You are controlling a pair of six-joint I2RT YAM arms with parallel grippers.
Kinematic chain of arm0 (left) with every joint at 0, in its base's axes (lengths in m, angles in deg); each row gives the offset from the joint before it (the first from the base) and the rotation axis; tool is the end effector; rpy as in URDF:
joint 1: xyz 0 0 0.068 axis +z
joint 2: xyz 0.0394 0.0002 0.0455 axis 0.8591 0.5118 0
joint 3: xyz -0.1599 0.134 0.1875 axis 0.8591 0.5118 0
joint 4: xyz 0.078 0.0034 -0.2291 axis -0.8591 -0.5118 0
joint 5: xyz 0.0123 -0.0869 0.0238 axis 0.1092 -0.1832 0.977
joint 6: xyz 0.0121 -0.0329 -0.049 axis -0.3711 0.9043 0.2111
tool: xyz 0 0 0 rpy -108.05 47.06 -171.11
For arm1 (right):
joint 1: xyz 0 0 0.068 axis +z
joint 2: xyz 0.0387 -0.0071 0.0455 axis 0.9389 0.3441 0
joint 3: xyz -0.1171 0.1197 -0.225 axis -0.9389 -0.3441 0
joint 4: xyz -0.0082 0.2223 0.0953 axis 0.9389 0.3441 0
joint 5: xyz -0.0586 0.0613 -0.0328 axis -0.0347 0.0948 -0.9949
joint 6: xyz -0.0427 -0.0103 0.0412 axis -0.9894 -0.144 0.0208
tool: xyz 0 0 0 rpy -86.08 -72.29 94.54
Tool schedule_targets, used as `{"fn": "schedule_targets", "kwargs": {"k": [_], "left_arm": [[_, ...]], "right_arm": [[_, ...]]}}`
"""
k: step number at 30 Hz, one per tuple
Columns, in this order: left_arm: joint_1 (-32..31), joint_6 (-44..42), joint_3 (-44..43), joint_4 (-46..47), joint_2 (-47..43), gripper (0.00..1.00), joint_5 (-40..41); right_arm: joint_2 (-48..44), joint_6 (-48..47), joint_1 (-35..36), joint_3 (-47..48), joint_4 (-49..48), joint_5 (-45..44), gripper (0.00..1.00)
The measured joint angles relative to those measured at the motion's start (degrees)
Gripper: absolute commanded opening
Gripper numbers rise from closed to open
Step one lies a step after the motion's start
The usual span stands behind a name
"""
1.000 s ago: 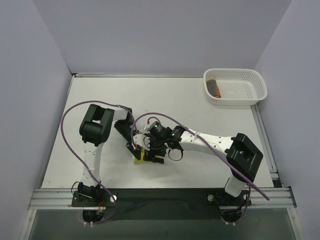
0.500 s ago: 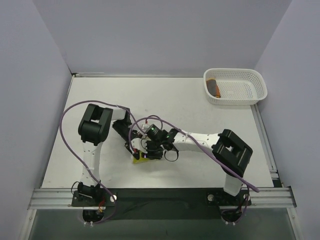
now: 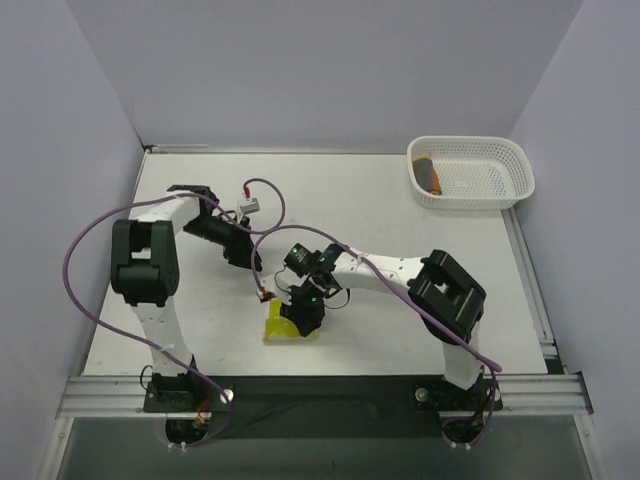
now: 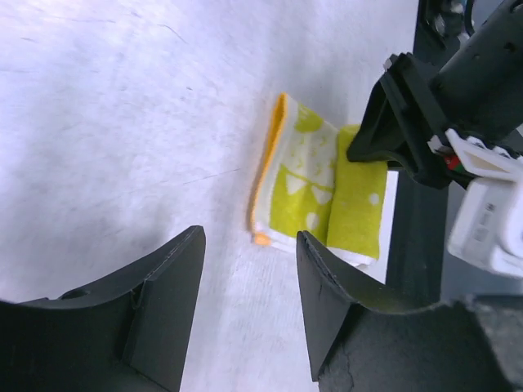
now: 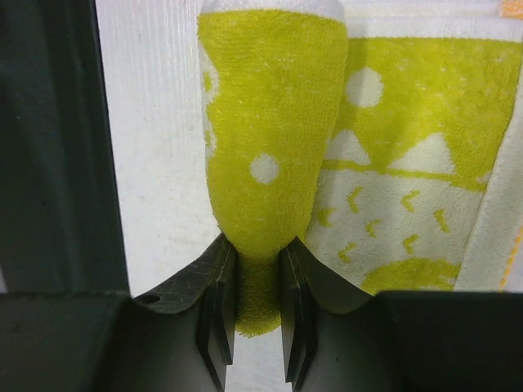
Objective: Roll the towels
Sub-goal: Roll the towel
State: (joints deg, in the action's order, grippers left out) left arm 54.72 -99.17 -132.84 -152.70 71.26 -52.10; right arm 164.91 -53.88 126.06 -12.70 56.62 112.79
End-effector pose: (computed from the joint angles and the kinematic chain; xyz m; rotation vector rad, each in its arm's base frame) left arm 0.3270 -0.0646 0.1904 1.1690 2.1926 -1.4142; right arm 0.1901 0.3294 0.1882 -1.9510 1.7477 0.9502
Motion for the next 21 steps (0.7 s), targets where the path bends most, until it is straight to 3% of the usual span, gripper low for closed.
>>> {"fn": "schedule_targets", "kwargs": {"k": [5, 12, 17, 21], "left_arm": [[6.60, 2.95, 3.48, 5.84, -6.51, 0.60, -1.20], [16.83, 9.42, 15.10, 18.32, -23.47, 0.60, -0.26], [15.34, 6.40, 25.94, 22.77, -37.03, 0.67, 1.81], [5.33, 1.55, 35.89, 24.17, -47.63, 0.73, 6.27]], "right_arm": [[4.94, 2.93, -3.02, 4.98, 5.60, 6.69, 0.00], [13.03, 5.66, -8.48, 11.67, 12.61, 17.64, 0.00], [19.56, 5.66, -11.19, 17.55, 19.19, 24.02, 0.00], [24.50, 5.68, -13.03, 21.49, 23.91, 28.68, 0.00]]}}
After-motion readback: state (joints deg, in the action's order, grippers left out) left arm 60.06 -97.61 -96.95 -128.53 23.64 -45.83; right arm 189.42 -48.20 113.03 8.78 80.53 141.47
